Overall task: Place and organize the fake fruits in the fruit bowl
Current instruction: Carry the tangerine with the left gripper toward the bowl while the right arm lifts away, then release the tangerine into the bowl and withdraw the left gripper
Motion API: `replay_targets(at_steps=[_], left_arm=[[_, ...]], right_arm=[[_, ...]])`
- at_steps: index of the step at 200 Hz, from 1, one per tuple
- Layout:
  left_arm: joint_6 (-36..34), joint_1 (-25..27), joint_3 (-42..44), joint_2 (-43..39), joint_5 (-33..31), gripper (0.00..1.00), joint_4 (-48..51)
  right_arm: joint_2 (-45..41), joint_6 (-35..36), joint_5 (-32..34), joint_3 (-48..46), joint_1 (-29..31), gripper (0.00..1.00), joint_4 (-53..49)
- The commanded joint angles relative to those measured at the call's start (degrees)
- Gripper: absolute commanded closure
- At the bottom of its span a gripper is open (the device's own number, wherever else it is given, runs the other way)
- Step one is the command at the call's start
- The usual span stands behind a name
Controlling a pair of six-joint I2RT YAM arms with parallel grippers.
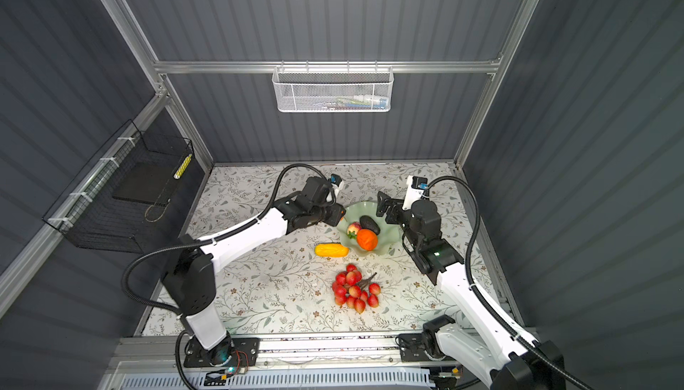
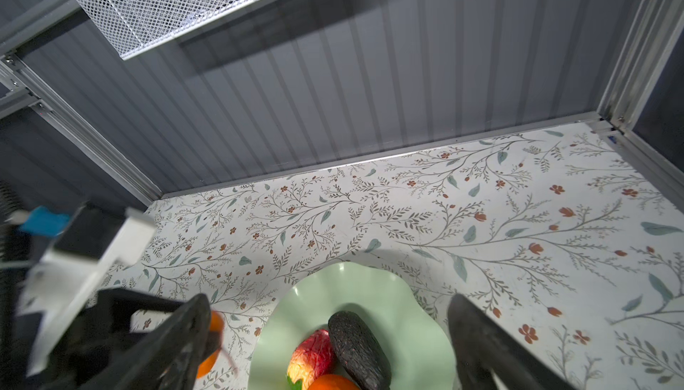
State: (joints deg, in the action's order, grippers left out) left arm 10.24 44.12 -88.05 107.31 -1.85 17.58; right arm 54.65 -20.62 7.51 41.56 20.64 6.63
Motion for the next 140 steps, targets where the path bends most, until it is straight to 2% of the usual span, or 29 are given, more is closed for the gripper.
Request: replay_targets(at_steps=[1, 38, 77, 99, 114, 140], left_arm=[[-3.6, -0.3, -6.1, 5.4, 3.9, 0.64, -3.4], [-1.6, -0.4, -13.4, 14.9, 6.6, 0.64, -5.4], [0.9, -0.6, -15.4, 19.6, 5.8, 0.60, -6.8], [2.2, -0.7, -15.2, 20.6, 6.6, 0.53, -7.2], [2.9, -0.7, -14.5, 20.5, 6.9, 0.42, -7.7], [3.3, -0.7, -13.2, 18.8, 6.7, 0.31, -8.4]], right_arm=[[-1.7, -0.4, 0.6, -0.8, -0.4, 0.01, -2.3], [-2.8, -0.3, 0.9, -1.7, -0.5, 0.01, -2.8], [-2.7, 0.2, 0.7, -1.6, -0.6, 0.01, -2.9], [-2.7, 0.5, 0.9, -1.6, -0.8, 0.01, -3.0], [-2.7, 0.6, 1.1, -1.3, -0.8, 0.01, -3.5], [-2.5, 1.4, 1.7, -1.4, -0.9, 0.01, -3.5]])
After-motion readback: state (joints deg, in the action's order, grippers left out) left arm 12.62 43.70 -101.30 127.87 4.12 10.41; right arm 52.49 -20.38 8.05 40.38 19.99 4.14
